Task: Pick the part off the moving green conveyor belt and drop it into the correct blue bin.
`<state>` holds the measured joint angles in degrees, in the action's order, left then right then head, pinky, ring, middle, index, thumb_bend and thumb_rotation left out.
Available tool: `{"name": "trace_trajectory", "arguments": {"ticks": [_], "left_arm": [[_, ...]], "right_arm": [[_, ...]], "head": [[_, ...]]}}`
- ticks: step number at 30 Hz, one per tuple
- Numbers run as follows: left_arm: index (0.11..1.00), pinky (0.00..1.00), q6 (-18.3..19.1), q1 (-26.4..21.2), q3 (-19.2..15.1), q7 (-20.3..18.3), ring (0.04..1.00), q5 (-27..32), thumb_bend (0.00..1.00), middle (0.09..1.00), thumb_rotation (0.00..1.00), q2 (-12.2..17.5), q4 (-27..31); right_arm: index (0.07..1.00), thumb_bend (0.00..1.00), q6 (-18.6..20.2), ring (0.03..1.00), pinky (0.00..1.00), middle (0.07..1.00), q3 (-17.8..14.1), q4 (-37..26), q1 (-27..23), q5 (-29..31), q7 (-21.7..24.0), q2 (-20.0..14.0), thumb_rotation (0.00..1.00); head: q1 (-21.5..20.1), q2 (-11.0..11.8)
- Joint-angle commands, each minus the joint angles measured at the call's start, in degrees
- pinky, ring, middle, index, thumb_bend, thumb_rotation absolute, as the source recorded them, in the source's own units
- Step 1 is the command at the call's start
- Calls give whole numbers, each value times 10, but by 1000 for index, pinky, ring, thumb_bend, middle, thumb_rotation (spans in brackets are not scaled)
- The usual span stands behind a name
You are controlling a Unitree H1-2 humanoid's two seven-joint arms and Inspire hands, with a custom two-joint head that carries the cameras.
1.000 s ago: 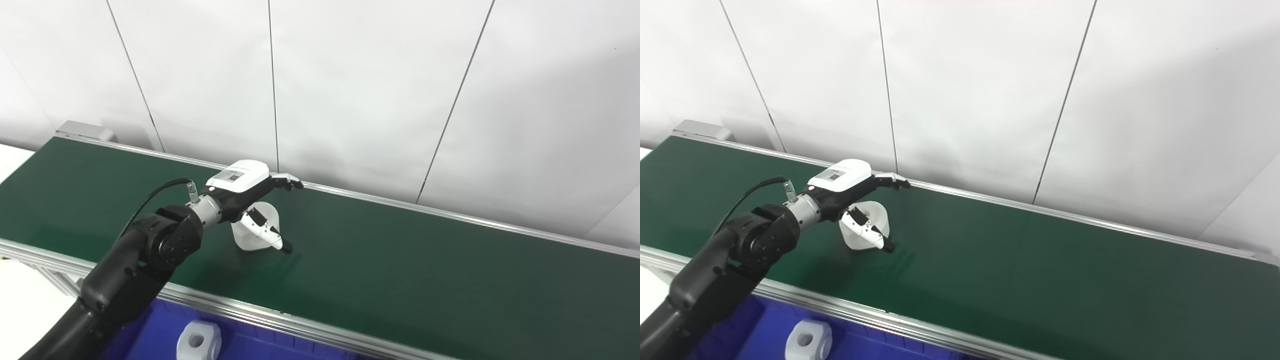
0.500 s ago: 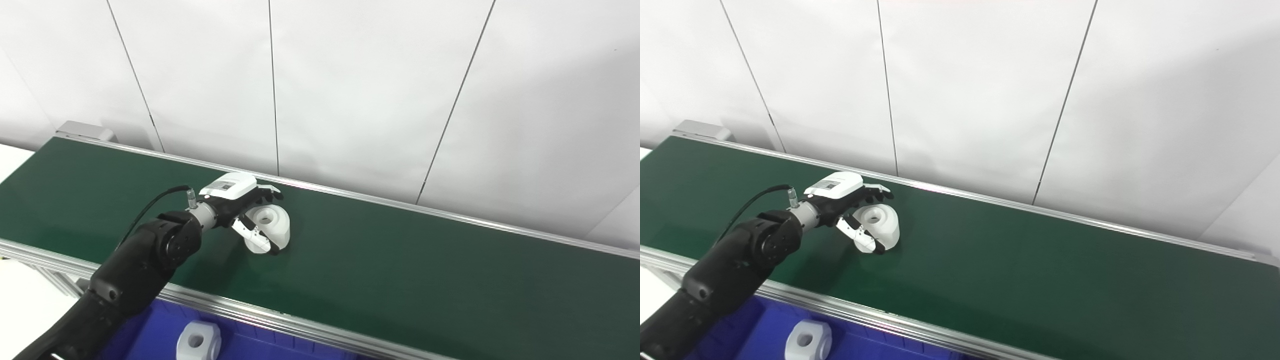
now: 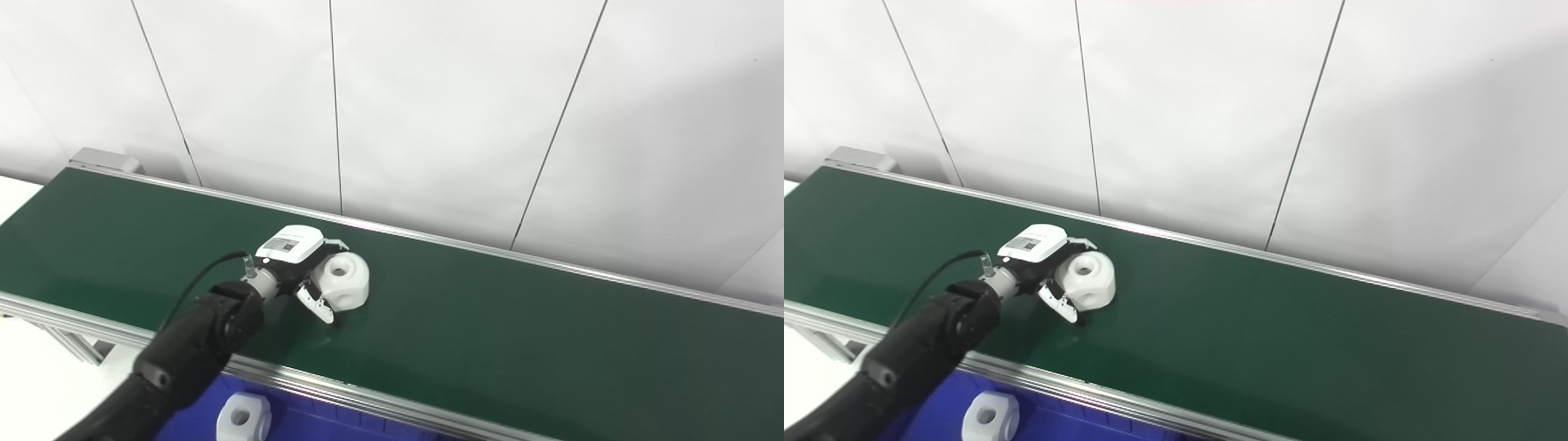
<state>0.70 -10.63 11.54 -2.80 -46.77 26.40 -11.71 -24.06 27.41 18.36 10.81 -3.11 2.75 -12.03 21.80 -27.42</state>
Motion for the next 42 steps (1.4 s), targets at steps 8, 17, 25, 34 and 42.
{"name": "trace_trajectory", "arguments": {"ticks": [8, 17, 25, 34, 42], "left_arm": [[631, 421, -53, -9, 4, 151, 531, 14, 767, 627, 84, -60, -48], [523, 335, -52, -13, 0, 198, 415, 26, 516, 443, 0, -91, -59], [514, 364, -42, -14, 0, 178, 447, 28, 519, 459, 0, -80, -37], [499, 397, -29, 3, -22, 94, 463, 64, 522, 474, 0, -48, 89], [511, 363, 26, 42, -45, -13, 432, 79, 520, 463, 0, -27, 276]], "right_arm": [[833, 876, -29, 805, 685, 854, 9, -15, -5, -3, -16, 3, 926], [831, 888, -29, 791, 679, 845, 12, -11, -8, -2, -24, 6, 930], [837, 899, -29, 784, 676, 850, 12, -10, -8, 0, -20, 6, 931], [837, 913, -29, 784, 680, 850, 8, -14, -6, 6, -9, 8, 920], [849, 899, -29, 792, 700, 853, 6, -33, 1, 8, -2, 10, 915]], "head": [[-4, -2], [-5, -1], [-6, -4], [-6, -17], [-10, -57]]}}
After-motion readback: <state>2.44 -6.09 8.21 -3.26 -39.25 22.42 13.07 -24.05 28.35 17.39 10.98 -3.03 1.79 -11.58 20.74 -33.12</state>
